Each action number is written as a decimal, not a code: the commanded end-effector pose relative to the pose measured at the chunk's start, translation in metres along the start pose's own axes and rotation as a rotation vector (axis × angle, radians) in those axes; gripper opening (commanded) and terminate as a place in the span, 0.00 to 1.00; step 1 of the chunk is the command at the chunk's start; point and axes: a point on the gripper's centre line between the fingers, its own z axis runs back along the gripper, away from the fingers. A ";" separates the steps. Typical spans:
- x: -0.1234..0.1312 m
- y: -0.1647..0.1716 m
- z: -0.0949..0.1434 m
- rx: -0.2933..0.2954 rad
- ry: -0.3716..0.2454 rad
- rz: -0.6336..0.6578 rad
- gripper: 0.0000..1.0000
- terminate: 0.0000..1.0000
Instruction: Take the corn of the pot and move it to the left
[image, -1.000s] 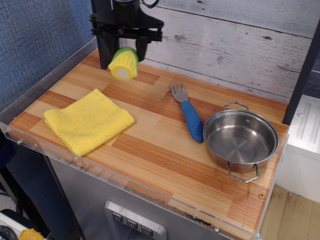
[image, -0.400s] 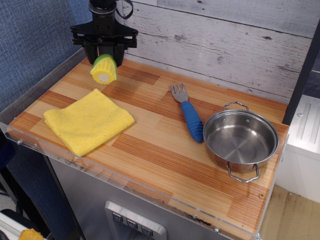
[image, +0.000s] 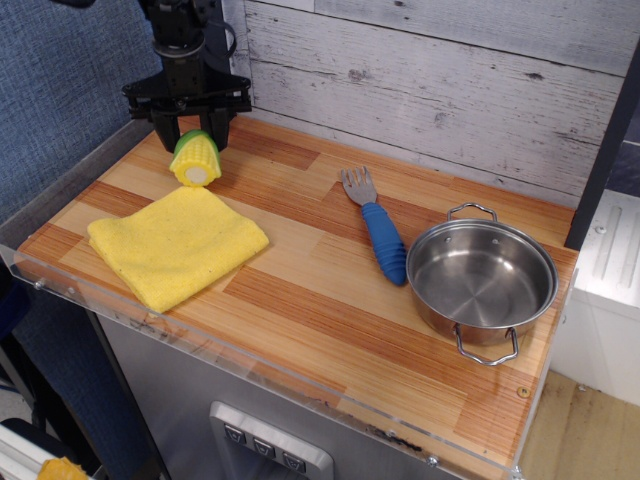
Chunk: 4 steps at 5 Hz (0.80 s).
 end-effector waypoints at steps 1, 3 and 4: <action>0.015 0.006 0.011 -0.056 -0.041 -0.008 1.00 0.00; 0.010 0.005 0.013 -0.046 -0.030 -0.025 1.00 0.00; 0.013 0.001 0.022 -0.043 -0.045 -0.044 1.00 0.00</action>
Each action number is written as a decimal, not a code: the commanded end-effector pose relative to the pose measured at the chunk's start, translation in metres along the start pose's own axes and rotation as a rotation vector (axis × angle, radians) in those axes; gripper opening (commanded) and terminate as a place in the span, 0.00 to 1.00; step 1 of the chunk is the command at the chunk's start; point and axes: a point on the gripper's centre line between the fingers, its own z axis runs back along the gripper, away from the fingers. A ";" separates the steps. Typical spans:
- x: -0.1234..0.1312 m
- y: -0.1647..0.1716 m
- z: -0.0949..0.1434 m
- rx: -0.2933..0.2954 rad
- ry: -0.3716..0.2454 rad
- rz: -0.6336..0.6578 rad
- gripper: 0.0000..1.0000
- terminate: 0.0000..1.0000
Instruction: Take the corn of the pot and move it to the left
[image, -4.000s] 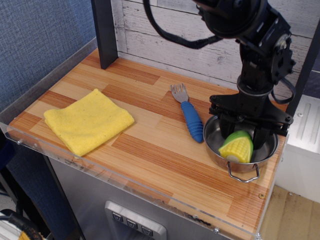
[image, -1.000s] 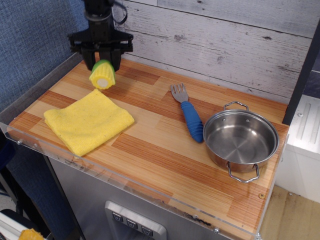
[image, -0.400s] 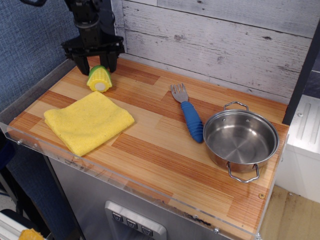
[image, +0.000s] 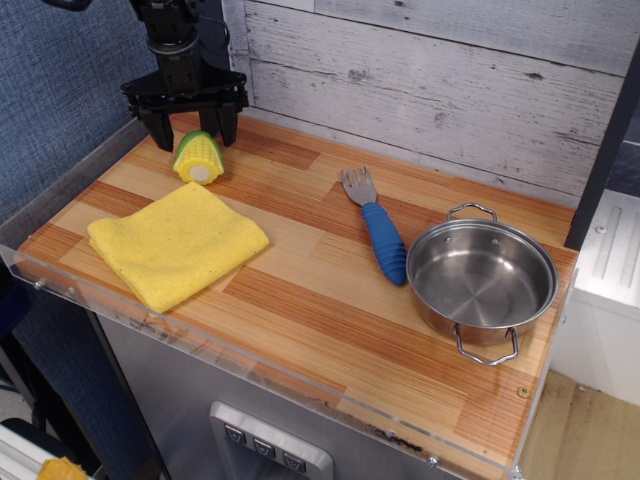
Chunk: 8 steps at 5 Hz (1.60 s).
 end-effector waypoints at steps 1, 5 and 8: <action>0.010 -0.008 0.044 -0.011 -0.080 -0.037 1.00 0.00; -0.024 -0.011 0.152 -0.117 -0.155 -0.152 1.00 0.00; -0.050 -0.017 0.172 -0.127 -0.174 -0.229 1.00 0.00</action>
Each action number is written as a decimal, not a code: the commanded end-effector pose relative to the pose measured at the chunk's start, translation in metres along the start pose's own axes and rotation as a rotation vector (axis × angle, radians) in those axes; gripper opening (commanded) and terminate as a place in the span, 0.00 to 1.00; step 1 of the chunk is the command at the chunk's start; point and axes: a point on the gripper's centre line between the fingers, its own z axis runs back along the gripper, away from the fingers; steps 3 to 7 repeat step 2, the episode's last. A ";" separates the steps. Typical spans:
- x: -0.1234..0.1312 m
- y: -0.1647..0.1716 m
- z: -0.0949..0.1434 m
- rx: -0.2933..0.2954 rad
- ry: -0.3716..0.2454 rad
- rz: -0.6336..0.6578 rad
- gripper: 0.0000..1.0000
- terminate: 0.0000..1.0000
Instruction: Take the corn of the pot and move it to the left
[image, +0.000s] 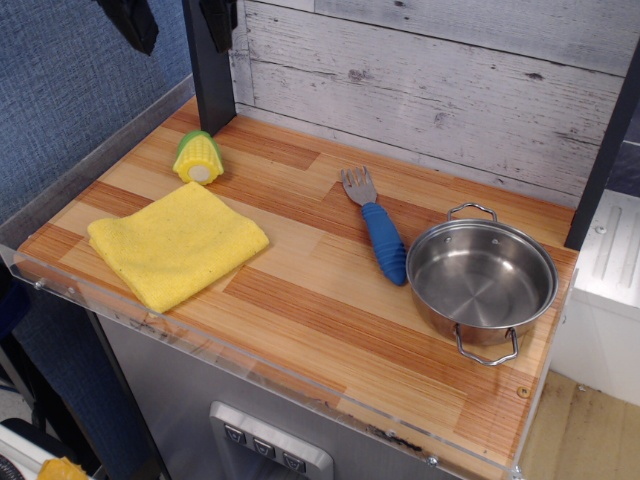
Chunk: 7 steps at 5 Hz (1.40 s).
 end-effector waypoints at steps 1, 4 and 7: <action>-0.001 0.004 0.017 0.004 -0.053 -0.010 1.00 0.00; -0.001 0.004 0.017 0.004 -0.053 -0.010 1.00 1.00; -0.001 0.004 0.017 0.004 -0.053 -0.010 1.00 1.00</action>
